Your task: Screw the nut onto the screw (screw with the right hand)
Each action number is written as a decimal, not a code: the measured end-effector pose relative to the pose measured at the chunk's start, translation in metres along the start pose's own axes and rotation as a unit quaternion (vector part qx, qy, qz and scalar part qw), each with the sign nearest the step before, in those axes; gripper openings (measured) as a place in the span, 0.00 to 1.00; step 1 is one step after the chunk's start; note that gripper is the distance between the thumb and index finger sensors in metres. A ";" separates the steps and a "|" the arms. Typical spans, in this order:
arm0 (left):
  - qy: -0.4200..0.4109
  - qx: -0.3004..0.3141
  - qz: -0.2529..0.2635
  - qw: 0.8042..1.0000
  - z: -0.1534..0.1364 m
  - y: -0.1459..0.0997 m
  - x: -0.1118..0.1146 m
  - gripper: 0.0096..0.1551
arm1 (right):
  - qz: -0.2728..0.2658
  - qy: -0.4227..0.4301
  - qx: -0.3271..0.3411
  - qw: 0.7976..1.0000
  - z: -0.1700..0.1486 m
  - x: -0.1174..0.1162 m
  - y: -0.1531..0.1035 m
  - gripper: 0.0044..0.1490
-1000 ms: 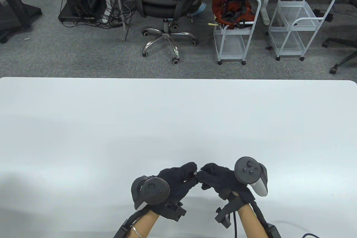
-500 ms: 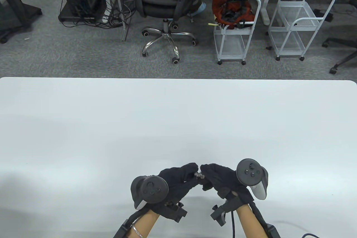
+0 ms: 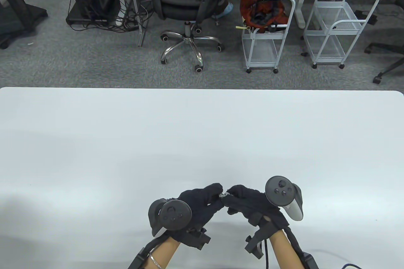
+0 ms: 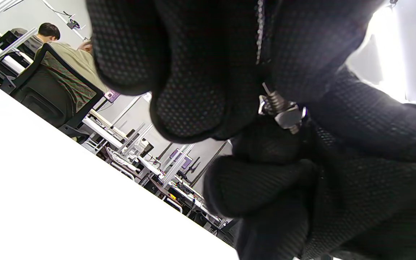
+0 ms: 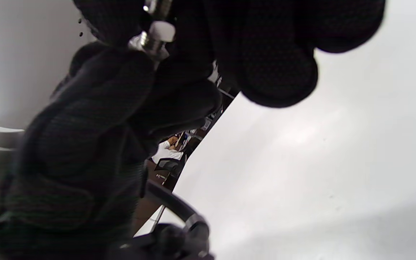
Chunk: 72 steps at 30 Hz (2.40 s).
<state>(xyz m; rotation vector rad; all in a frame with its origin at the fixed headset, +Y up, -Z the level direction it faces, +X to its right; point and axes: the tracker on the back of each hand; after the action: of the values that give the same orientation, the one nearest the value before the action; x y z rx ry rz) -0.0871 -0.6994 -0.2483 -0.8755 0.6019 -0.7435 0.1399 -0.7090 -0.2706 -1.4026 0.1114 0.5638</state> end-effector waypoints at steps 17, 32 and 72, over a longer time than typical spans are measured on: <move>-0.004 -0.001 0.002 1.000 0.001 0.000 0.001 0.26 | -0.006 0.036 -0.003 0.999 -0.001 0.002 -0.001 0.30; -0.017 -0.003 0.002 1.000 0.002 -0.001 -0.001 0.26 | 0.005 0.008 0.014 1.000 0.003 0.003 -0.001 0.29; -0.026 -0.015 0.006 1.000 0.000 -0.002 -0.002 0.25 | 0.025 0.020 -0.013 0.999 0.003 -0.002 -0.002 0.32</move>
<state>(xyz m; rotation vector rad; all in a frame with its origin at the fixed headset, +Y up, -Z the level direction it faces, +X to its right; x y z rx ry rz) -0.0886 -0.6984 -0.2463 -0.9162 0.5732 -0.6993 0.1381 -0.7072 -0.2674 -1.4394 0.1729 0.5806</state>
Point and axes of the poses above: the tracker on the back of each hand, its own z axis roughly to the thumb side, its own y axis roughly from the wrist to the fingertips, x = y × z, and after that the axes turned 12 degrees about y, right-handed
